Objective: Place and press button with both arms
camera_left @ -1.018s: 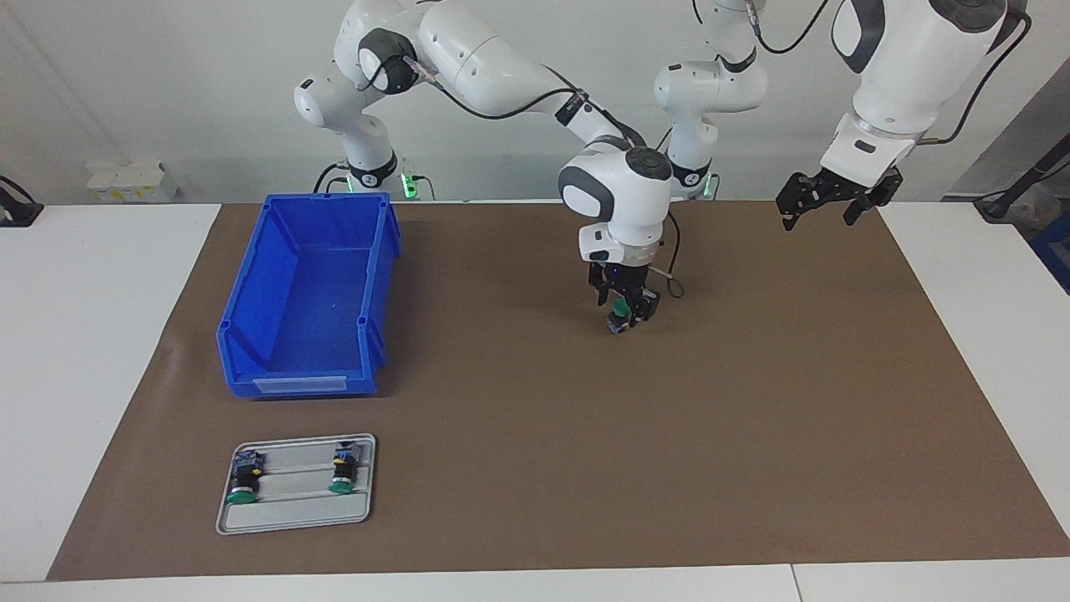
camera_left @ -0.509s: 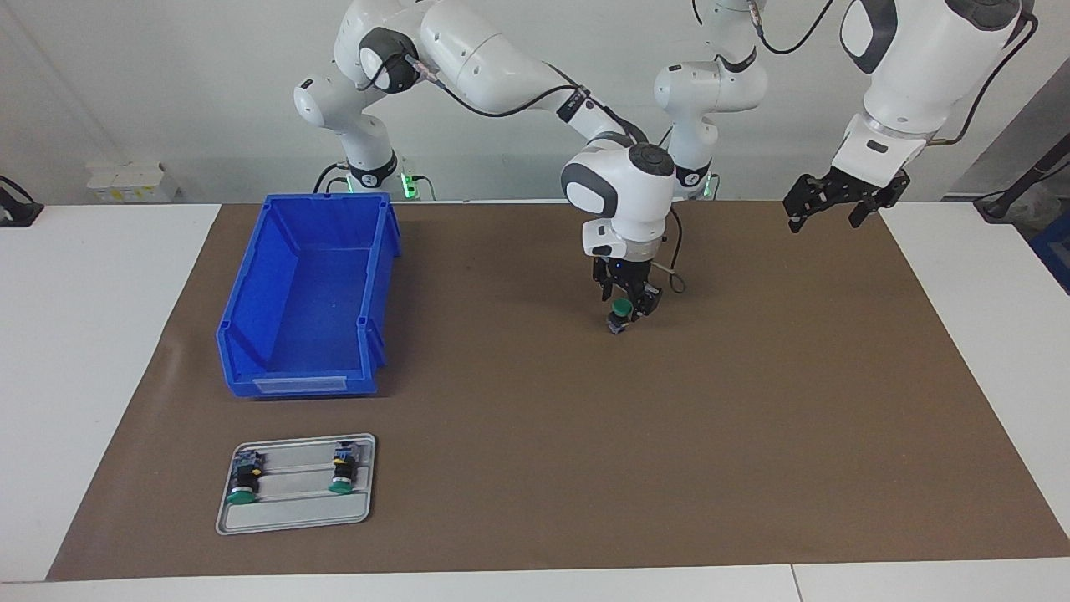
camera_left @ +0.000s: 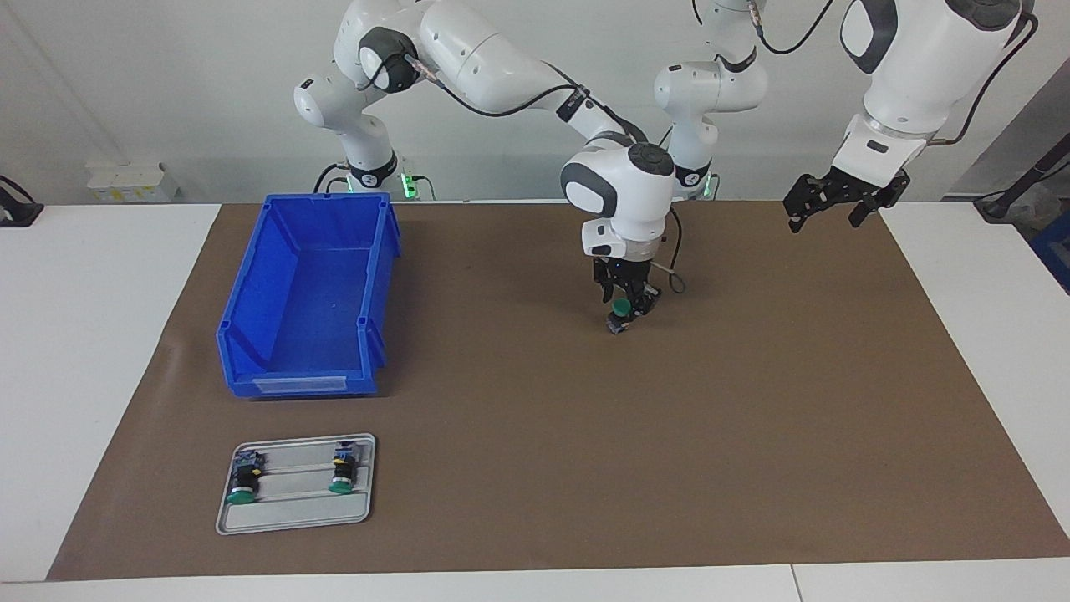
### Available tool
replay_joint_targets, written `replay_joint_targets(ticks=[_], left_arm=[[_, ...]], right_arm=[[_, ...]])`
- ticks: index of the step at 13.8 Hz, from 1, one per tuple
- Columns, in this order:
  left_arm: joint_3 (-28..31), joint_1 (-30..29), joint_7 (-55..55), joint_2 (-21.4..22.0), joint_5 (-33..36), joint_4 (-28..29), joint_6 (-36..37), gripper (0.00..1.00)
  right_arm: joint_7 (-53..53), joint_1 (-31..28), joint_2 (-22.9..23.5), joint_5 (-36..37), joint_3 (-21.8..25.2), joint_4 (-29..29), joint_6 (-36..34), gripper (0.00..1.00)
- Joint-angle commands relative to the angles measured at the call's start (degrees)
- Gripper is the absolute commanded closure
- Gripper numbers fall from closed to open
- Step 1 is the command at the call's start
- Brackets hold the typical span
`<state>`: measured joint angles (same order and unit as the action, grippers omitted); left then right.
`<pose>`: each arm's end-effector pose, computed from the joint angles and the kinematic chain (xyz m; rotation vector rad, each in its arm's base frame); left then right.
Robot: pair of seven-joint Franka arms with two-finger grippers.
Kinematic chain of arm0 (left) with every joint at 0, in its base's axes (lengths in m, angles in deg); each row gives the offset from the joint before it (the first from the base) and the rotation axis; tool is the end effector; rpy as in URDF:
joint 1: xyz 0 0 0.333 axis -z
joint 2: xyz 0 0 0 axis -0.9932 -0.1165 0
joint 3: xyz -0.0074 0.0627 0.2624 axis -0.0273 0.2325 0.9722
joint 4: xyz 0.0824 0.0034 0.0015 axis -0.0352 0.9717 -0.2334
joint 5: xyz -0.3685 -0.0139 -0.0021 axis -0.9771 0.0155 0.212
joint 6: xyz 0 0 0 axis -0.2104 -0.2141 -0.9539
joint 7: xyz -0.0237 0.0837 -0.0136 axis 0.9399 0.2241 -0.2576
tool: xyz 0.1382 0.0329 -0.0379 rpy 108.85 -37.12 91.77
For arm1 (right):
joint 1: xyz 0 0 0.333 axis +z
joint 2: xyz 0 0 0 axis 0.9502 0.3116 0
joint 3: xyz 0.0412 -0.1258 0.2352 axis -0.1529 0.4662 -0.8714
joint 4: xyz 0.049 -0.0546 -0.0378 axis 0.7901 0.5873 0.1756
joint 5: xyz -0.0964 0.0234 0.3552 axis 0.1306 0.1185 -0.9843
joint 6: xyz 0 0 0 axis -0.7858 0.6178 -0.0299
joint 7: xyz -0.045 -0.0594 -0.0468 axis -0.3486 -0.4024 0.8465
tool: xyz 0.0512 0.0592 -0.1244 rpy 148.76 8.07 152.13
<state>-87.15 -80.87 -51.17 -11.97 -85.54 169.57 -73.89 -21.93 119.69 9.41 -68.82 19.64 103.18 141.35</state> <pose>0.5146 -0.0285 0.5250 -3.0796 0.0196 0.0913 0.4611 0.5160 0.2730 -2.8207 1.2645 -0.1445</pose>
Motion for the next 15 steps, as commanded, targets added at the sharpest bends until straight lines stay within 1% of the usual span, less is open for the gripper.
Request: replay_joint_targets(ticks=[1,2,3,4,6,9,11,15], left_arm=[[-0.3,-0.9,-0.1,2.1,-0.6,2.3,-0.7,0.0],[-0.3,-0.9,-0.1,2.1,-0.6,2.3,-0.7,0.0],[-0.3,-0.9,-0.1,2.0,-0.6,2.3,-0.7,0.0],[-0.3,-0.9,-0.1,2.1,-0.6,2.3,-0.7,0.0],[-0.3,-0.9,-0.1,2.0,-0.6,2.3,-0.7,0.0],[-0.3,-0.9,-0.1,2.0,-0.6,2.3,-0.7,0.0],[-0.3,-0.9,-0.1,2.0,-0.6,2.3,-0.7,0.0],[-0.3,-0.9,-0.1,2.0,-0.6,2.3,-0.7,0.0]], right_arm=[[-1.5,-0.2,-1.4,1.0,-0.3,1.5,0.0,0.55],[-1.5,-0.2,-1.4,1.0,-0.3,1.3,0.0,0.69],[-1.5,-0.2,-1.4,1.0,-0.2,1.1,-0.1,0.88],[-1.3,-0.2,-1.5,1.0,-0.1,1.0,-0.1,1.0],[-1.3,-0.5,-2.7,1.0,-0.2,1.1,-0.4,1.0],[1.0,-2.5,-7.3,0.9,-0.3,2.5,-2.8,1.0],[4.7,-4.1,-11.8,0.7,-0.3,6.2,-3.9,1.0],[16.6,-8.6,-23.5,-0.1,-0.3,18.9,-4.5,1.0]])
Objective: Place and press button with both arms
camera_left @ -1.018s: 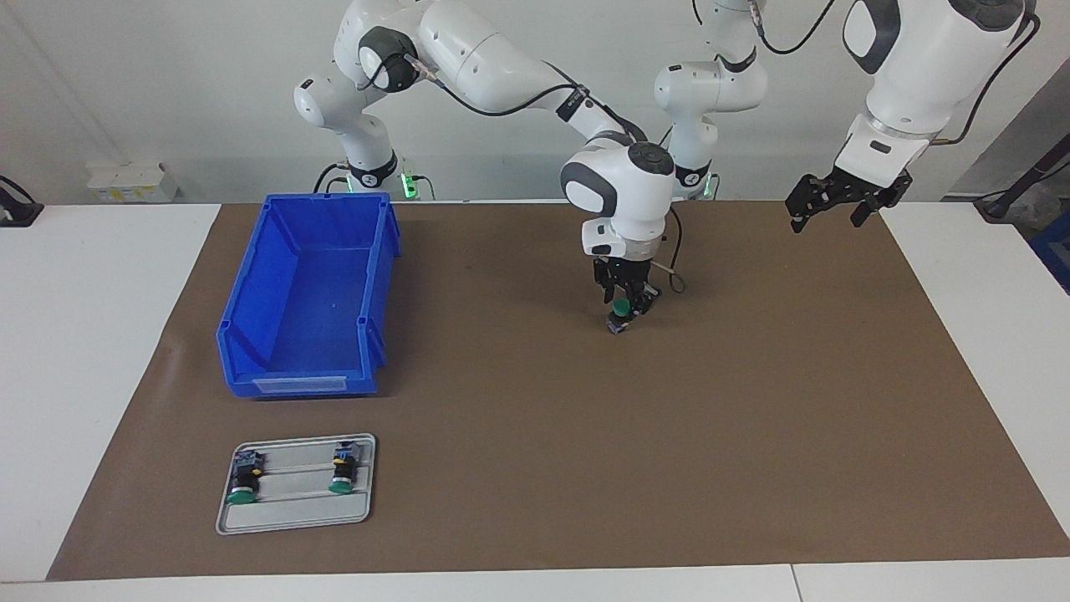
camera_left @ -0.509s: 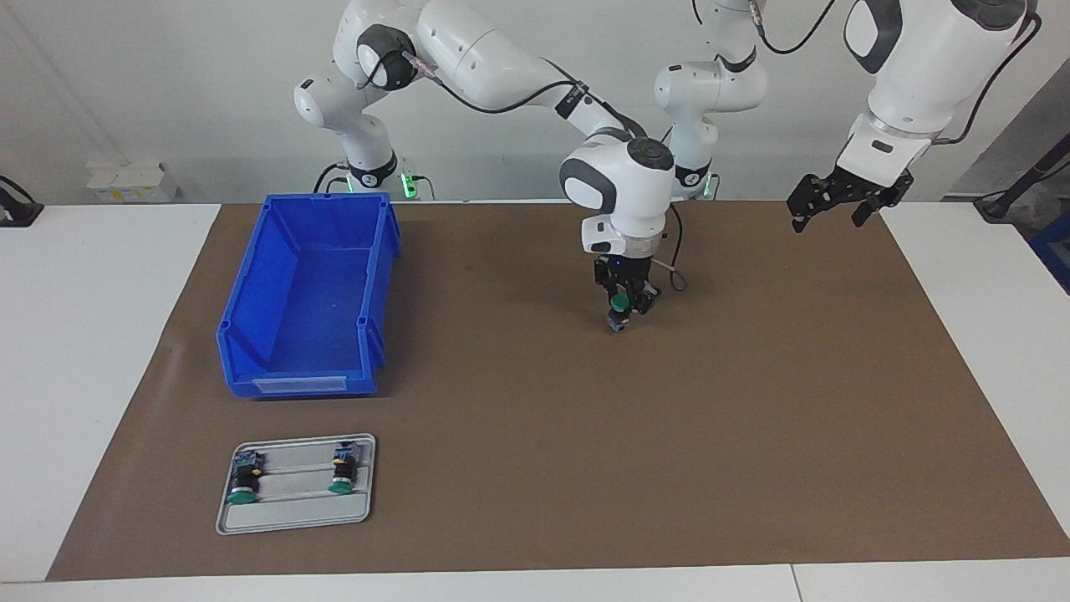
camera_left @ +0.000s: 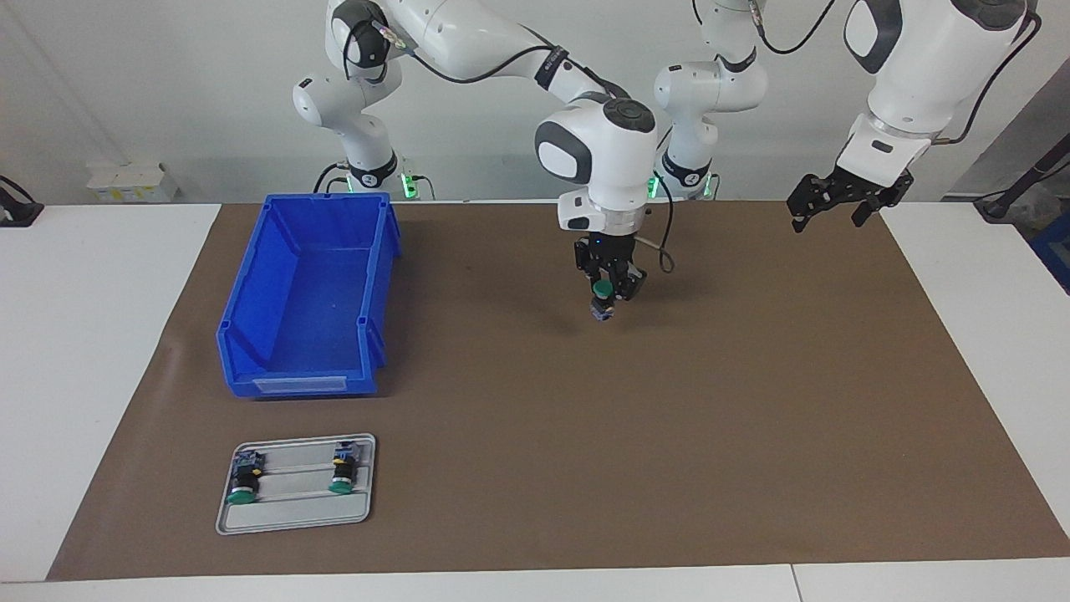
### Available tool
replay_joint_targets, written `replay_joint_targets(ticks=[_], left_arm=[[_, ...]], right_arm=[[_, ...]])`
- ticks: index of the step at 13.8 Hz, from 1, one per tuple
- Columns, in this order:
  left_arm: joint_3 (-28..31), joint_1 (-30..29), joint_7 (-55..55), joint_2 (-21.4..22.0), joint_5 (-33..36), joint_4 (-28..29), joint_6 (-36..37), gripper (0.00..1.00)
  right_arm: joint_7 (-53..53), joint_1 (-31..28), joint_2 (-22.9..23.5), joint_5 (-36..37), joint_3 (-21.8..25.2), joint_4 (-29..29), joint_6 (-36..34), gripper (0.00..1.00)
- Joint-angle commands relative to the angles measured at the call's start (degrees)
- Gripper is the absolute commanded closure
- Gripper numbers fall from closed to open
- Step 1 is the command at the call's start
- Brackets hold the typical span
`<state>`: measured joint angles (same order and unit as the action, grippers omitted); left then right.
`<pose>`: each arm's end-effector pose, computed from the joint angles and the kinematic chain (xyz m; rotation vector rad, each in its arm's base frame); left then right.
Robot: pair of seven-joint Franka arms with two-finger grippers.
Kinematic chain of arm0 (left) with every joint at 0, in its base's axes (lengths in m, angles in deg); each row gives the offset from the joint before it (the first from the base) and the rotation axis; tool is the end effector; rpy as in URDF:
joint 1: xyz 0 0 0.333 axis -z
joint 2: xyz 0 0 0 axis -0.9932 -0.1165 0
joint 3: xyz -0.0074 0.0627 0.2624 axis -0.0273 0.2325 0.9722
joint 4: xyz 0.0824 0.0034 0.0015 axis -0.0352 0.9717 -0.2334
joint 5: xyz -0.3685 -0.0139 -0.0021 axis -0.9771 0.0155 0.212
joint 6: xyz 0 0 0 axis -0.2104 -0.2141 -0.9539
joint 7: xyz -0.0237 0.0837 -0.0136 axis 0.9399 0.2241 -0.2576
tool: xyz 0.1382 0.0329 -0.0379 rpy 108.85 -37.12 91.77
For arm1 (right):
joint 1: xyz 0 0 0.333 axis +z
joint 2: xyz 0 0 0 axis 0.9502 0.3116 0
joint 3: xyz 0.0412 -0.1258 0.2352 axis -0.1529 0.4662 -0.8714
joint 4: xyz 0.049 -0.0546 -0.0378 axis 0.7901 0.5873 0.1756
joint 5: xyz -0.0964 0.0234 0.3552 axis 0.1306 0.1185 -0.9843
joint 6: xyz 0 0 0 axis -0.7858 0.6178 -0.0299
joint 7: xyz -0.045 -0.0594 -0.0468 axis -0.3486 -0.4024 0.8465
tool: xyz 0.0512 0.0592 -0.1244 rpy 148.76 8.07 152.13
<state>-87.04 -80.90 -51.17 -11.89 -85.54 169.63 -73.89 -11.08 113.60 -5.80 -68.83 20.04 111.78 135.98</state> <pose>0.5143 -0.0272 0.5252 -3.0797 0.0158 0.0909 0.4869 0.4334 0.3729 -2.8614 1.1640 -0.1846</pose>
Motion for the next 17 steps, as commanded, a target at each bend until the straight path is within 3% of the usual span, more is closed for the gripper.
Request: replay_joint_targets(ticks=[1,4,8,13,15,17], left_arm=[[-0.4,-0.8,-0.1,2.0,-0.6,2.2,-0.7,0.0],[-0.4,-0.8,-0.1,2.0,-0.6,2.2,-0.7,0.0],[-0.4,-0.8,-0.1,2.0,-0.6,2.2,-0.7,0.0],[-0.4,-0.8,-0.1,2.0,-0.6,2.2,-0.7,0.0],[-0.4,-0.8,-0.1,2.0,-0.6,2.2,-0.7,0.0],[-0.4,-0.8,-0.1,2.0,-0.6,2.2,-0.7,0.0]], right_arm=[[9.5,-4.0,-10.9,-0.1,-0.7,13.2,0.0,1.0],[22.3,-9.4,-17.1,-0.1,-0.7,18.6,-5.1,1.0],[42.5,-19.2,-25.9,-0.2,-0.6,25.6,-6.8,1.0],[69.3,-33.0,-26.9,-0.4,-0.5,25.6,-8.6,1.0],[82.0,-39.2,-26.4,-4.7,-0.4,25.8,-7.4,1.0],[88.0,-41.8,-25.9,-5.2,-0.4,26.9,-4.3,1.0]])
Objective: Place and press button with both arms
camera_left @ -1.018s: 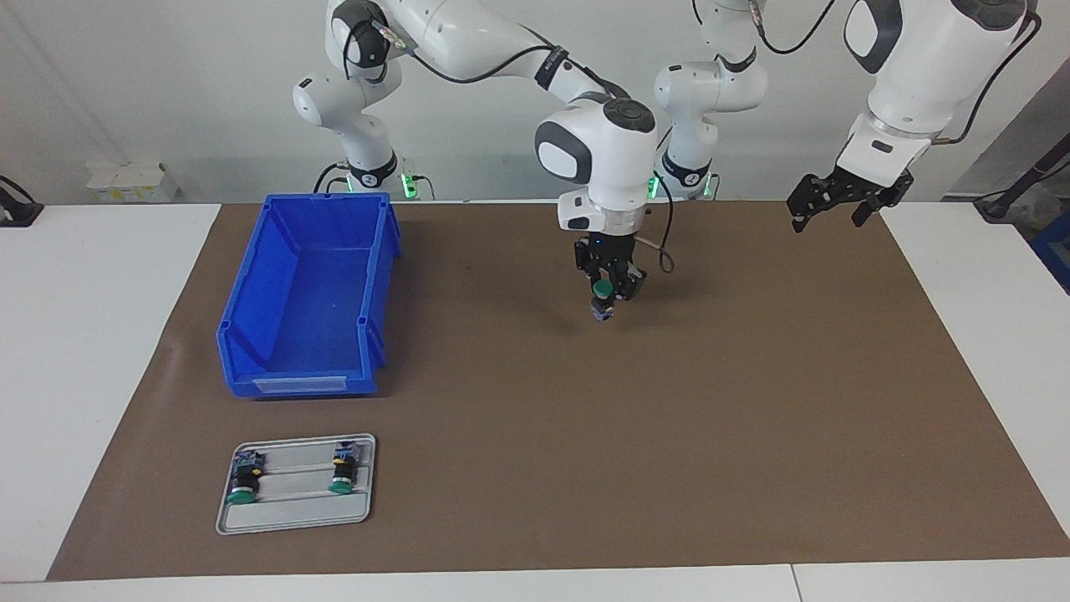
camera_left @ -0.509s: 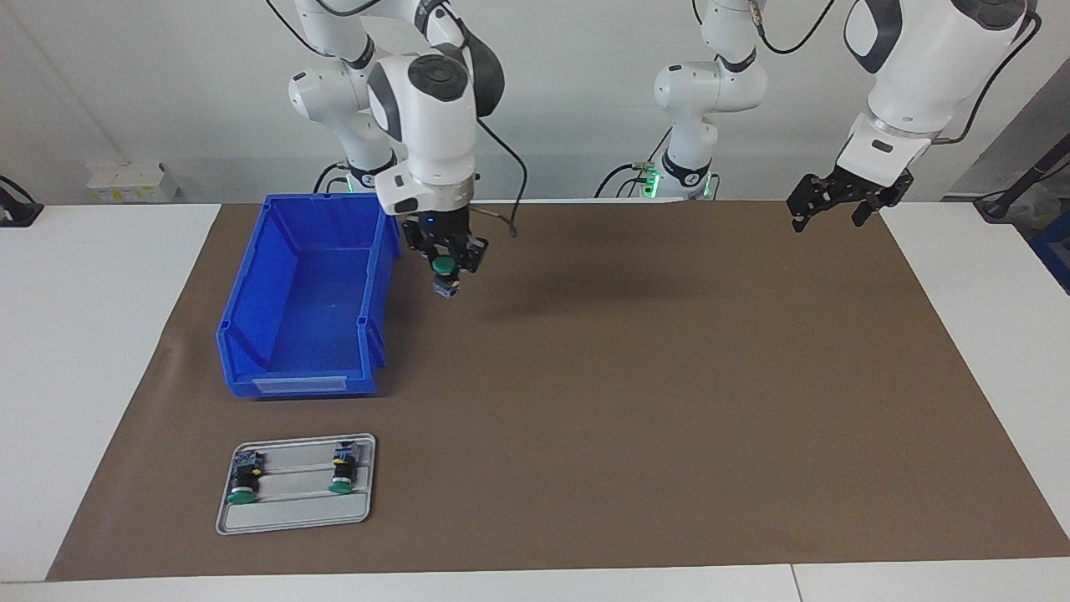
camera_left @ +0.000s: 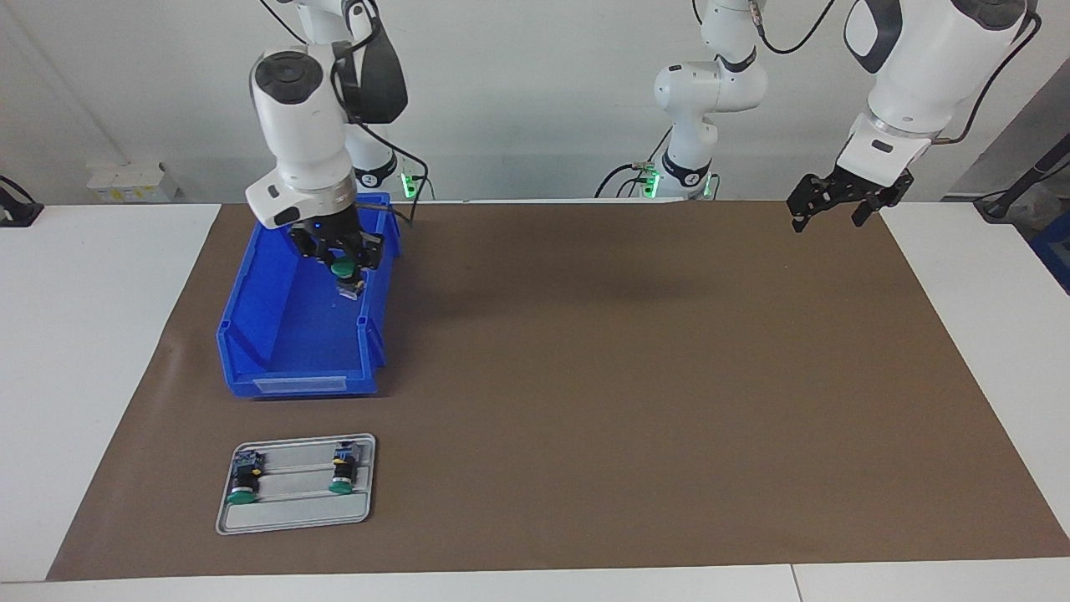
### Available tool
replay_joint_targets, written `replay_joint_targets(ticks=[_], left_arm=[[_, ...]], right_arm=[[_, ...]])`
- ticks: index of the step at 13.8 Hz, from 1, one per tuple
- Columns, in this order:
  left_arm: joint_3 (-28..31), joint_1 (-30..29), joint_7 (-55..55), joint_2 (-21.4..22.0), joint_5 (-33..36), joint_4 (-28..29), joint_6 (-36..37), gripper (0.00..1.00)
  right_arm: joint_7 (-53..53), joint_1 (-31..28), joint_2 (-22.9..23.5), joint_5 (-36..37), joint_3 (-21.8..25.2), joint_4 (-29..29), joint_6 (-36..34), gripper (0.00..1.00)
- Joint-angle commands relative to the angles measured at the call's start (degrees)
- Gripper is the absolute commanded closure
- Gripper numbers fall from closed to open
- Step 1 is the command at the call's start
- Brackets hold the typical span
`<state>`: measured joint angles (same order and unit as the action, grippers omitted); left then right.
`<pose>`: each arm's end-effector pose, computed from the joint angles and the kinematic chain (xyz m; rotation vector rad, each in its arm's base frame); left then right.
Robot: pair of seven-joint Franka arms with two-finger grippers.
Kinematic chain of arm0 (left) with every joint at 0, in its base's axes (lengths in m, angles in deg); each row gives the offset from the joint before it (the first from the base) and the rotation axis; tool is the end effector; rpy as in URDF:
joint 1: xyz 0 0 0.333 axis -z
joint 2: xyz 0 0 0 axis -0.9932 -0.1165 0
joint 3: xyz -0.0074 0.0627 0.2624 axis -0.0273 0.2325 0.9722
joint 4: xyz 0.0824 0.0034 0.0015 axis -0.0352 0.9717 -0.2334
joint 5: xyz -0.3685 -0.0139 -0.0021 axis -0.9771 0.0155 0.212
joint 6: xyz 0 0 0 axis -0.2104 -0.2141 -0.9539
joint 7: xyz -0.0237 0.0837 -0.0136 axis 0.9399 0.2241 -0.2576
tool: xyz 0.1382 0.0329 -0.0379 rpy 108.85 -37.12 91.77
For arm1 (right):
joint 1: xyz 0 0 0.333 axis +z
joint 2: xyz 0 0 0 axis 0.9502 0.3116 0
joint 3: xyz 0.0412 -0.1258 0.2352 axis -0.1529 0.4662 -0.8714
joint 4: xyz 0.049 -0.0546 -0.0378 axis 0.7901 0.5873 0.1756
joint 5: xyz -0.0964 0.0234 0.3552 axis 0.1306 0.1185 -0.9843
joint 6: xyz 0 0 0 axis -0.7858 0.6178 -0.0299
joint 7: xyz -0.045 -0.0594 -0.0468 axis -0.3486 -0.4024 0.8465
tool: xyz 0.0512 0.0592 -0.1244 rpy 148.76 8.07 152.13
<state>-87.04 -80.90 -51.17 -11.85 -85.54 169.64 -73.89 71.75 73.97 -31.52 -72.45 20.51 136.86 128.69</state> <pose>0.5142 -0.0272 0.5255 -3.0798 0.0158 0.0901 0.5239 0.0189 0.4243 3.1004 -0.0788 -0.0331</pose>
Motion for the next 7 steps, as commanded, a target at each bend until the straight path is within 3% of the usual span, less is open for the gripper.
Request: replay_joint_targets(ticks=[1,7], left_arm=[[-0.4,-0.8,-0.1,1.9,-0.6,2.2,-0.7,0.0],[-0.4,-0.8,-0.1,2.0,-0.6,2.2,-0.7,0.0]], right_arm=[[6.3,-2.6,0.2,-1.5,-0.8,2.6,4.5,1.0],[9.5,-4.3,6.0,-1.6,-0.9,5.5,14.6,1.0]])
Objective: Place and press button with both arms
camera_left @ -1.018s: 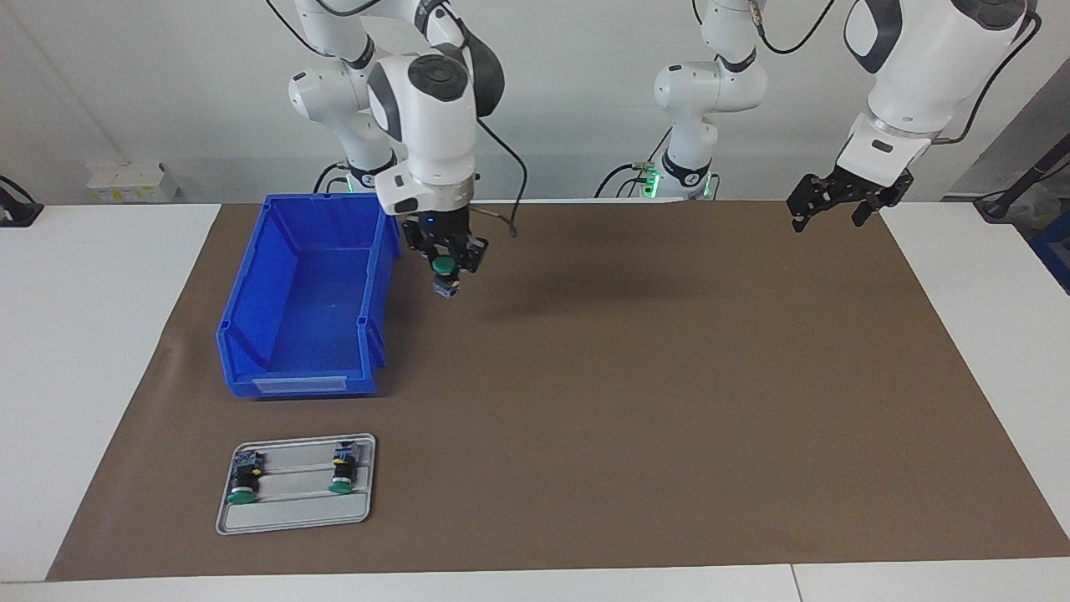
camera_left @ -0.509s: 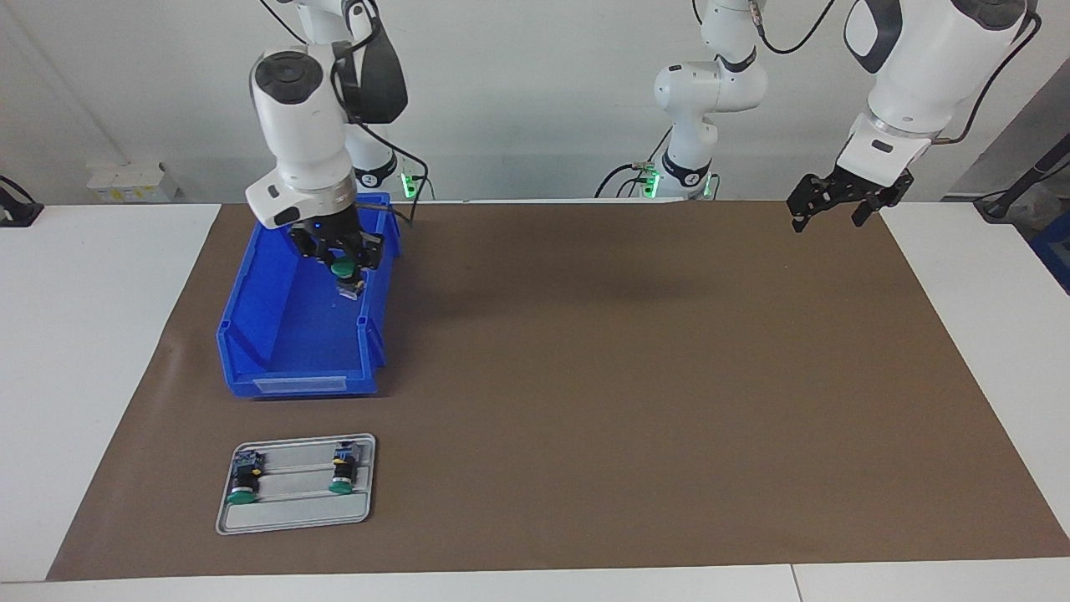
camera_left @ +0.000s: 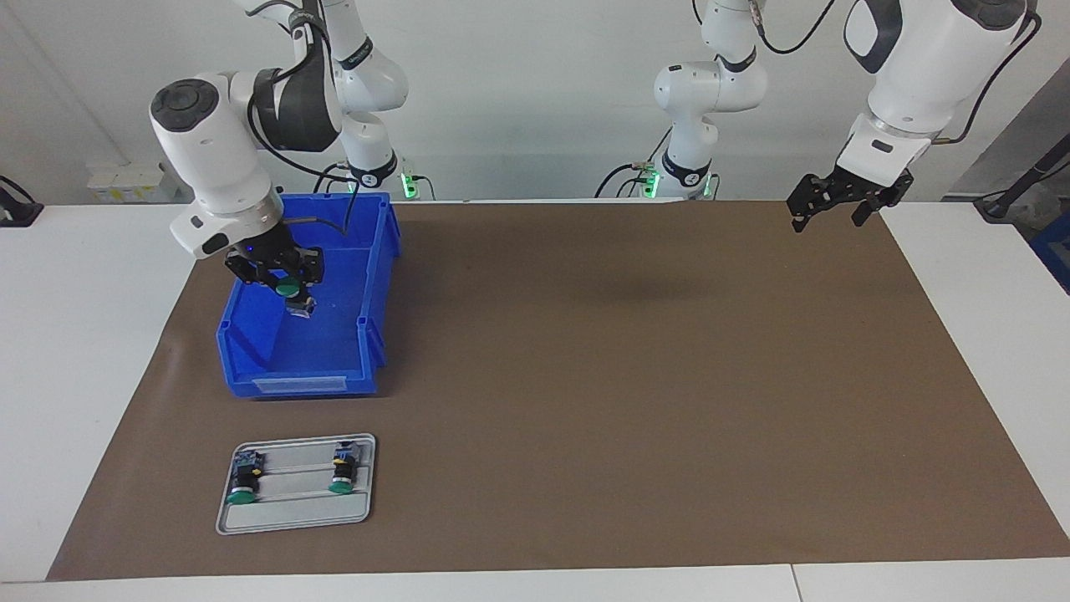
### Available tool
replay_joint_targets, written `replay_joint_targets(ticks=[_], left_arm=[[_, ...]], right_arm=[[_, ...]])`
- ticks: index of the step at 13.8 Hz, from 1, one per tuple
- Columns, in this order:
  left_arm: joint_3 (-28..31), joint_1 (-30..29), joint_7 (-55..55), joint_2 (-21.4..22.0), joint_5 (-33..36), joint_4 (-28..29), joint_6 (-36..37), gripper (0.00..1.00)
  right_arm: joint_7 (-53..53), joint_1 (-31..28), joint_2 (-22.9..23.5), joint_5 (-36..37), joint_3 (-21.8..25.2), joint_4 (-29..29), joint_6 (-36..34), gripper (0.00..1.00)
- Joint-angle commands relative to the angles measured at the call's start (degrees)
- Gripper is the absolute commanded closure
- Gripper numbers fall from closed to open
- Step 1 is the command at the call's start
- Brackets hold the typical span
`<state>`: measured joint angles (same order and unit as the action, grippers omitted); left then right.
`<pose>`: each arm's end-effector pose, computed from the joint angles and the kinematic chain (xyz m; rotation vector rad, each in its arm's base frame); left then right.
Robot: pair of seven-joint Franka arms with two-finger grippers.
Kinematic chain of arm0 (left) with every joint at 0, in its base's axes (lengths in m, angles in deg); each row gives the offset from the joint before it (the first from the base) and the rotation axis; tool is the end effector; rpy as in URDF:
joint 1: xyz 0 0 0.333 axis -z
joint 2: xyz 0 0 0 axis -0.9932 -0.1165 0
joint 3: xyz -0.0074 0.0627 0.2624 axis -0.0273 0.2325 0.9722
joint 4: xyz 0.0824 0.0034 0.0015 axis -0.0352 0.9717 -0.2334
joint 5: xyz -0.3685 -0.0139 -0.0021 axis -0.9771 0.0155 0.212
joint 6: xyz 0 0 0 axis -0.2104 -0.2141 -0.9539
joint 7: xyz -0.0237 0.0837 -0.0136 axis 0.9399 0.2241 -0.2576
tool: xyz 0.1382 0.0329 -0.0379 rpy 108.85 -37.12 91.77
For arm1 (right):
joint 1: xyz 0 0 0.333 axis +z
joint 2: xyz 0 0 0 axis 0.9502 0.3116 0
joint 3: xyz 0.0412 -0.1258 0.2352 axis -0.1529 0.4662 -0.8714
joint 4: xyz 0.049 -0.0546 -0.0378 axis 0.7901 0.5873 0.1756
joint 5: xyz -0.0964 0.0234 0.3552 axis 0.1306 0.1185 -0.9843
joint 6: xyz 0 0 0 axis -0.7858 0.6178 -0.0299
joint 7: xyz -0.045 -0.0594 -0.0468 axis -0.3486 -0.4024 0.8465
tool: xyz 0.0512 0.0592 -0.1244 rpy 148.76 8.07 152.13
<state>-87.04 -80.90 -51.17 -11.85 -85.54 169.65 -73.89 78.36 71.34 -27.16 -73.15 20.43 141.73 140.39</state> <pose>0.5142 -0.0272 0.5255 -3.0797 0.0158 0.0903 0.5411 -0.0023 0.3632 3.1172 0.0329 0.0291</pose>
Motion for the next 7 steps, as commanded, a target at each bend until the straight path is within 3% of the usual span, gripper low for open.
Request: replay_joint_targets(ticks=[1,5,7], left_arm=[[-0.4,-0.8,-0.1,2.0,-0.6,2.2,-0.7,0.0],[-0.4,-0.8,-0.1,1.9,-0.6,2.2,-0.7,0.0],[-0.4,-0.8,-0.1,2.0,-0.6,2.2,-0.7,0.0]], right_arm=[[4.5,-1.9,2.9,-0.9,-0.8,0.6,4.5,1.0],[9.9,-3.8,5.5,-1.2,-0.8,1.6,6.7,1.0],[9.9,-4.1,5.5,-2.2,-0.8,5.5,11.1,1.0]])
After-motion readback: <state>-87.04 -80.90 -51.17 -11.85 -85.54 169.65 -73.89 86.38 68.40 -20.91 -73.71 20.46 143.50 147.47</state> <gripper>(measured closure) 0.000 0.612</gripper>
